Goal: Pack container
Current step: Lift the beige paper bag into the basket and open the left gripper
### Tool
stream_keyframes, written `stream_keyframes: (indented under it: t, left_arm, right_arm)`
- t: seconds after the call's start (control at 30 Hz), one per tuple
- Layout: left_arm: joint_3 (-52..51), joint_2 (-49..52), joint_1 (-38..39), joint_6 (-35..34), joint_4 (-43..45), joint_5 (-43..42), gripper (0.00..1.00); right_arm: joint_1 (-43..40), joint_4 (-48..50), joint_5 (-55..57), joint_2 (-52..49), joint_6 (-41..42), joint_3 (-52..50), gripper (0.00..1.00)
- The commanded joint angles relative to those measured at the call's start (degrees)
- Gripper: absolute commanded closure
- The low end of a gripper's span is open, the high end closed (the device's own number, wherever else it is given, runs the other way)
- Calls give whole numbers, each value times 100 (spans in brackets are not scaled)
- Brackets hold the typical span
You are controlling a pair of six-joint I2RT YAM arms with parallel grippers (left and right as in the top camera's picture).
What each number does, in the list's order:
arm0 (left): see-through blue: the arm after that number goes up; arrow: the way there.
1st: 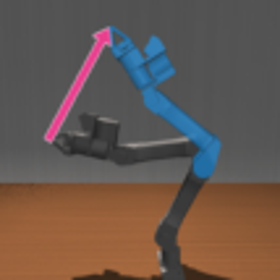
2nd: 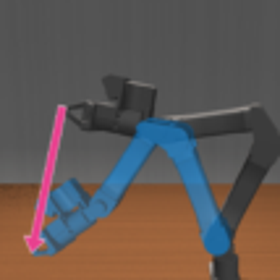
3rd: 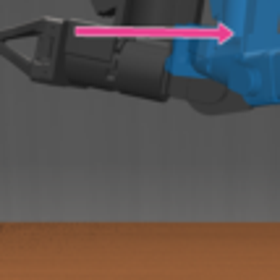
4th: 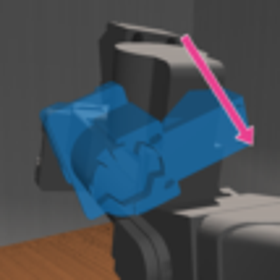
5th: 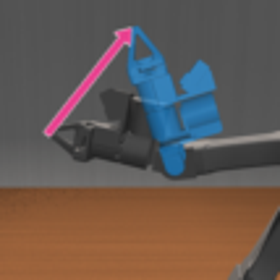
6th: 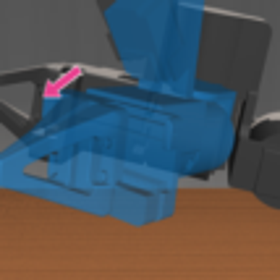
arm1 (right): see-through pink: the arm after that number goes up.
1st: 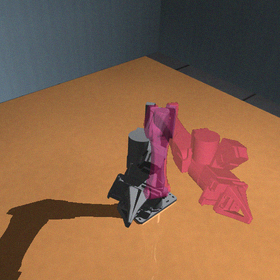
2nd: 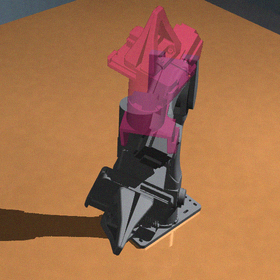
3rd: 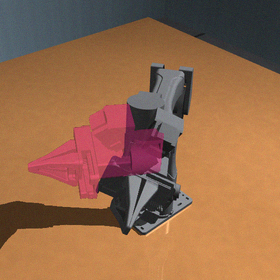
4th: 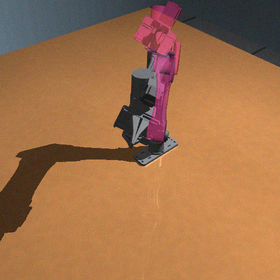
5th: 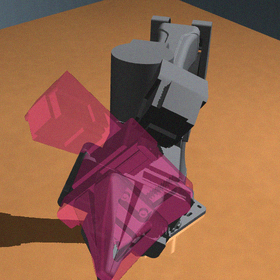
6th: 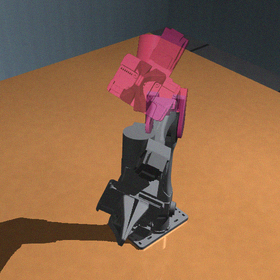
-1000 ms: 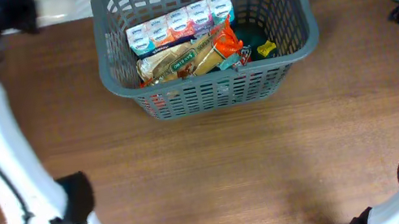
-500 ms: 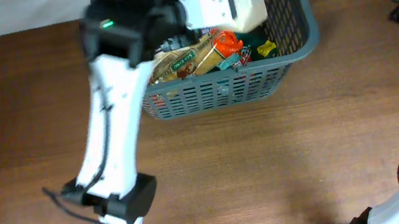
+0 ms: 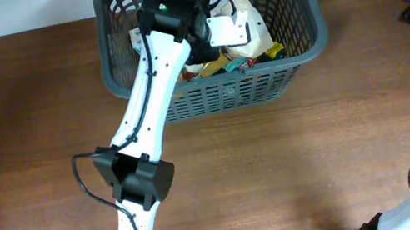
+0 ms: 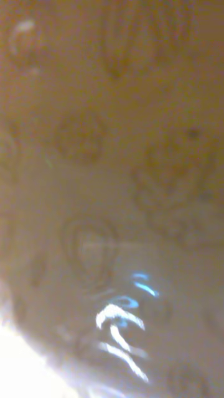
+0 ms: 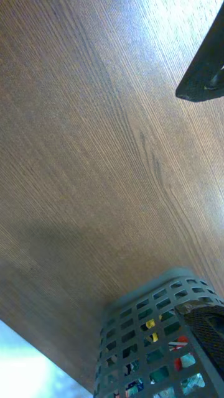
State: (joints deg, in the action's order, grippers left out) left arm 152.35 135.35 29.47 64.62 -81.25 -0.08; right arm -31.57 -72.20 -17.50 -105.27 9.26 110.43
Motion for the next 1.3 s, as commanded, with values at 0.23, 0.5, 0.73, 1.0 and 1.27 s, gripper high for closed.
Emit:
stream_keyframes:
  t: [0.23, 0.5, 0.73, 1.0, 1.27]
  left_arm:
    - [525, -203, 131, -2229, 17, 879, 1]
    - [831, -1766, -669, -2861, 52, 957, 1]
    - [828, -2503, -2114, -3464, 59, -136, 1]
    - [39, -2479, -3224, -3694, 258, -11, 1]
    - [-1510, -2479, -4540, -4839, 756, -20, 1]
  right_arm:
    - [4, 0, -28, -26, 48, -17, 1]
    - [4, 0, -28, -26, 48, -17, 1]
    - [4, 0, -28, -26, 48, -17, 1]
    - [4, 0, -28, -26, 48, -17, 1]
    - [4, 0, -28, -26, 48, -17, 1]
